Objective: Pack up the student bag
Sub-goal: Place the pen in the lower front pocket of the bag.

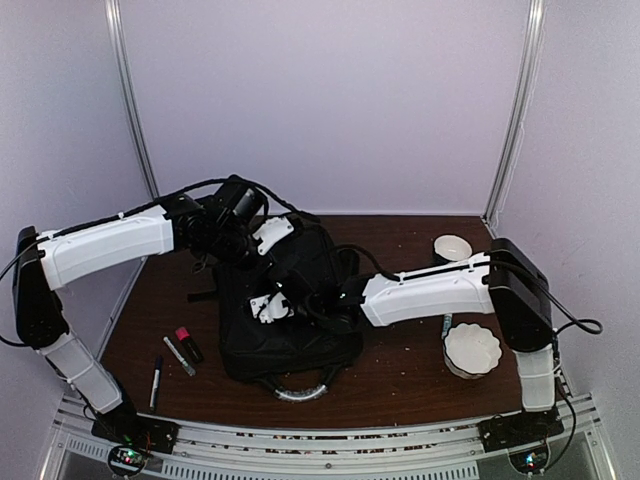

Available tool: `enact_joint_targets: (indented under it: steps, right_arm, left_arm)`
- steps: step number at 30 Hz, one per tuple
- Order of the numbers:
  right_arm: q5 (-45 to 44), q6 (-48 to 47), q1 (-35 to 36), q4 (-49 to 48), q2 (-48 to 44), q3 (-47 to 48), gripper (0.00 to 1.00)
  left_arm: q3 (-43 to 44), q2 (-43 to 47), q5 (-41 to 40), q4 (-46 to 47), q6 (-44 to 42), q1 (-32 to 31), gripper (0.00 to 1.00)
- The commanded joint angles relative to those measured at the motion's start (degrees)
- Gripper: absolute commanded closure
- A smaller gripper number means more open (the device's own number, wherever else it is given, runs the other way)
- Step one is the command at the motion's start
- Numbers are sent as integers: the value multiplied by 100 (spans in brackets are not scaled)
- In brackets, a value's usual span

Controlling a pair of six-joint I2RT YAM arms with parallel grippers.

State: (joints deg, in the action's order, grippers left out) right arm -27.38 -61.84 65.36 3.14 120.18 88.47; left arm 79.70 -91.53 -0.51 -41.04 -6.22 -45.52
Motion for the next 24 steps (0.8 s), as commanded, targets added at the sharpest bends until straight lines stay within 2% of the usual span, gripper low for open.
enact_joint_targets:
  steps: [1,5,8,14,24]
  right_arm:
    - [-1148,-234,-141,-1452,210,-151,63]
    - [-816,201,-145,-1300,-338,-546,54]
    - [-308,632,-130,-636,-884,-836,50]
    - [919,1673,-124,879,-1626,-922,48]
    - [2271,2538,-186,2204,-2788,-1575,47]
  left_arm:
    - [66,480,566,828,112,-82,100]
    - [-19,513,410,871,129,-82,100]
    - [-66,522,195,930,130,-82,100]
    - [-85,379,-138,974,110,-60,100]
    - [-203,330,-140,1056,147,-32,100]
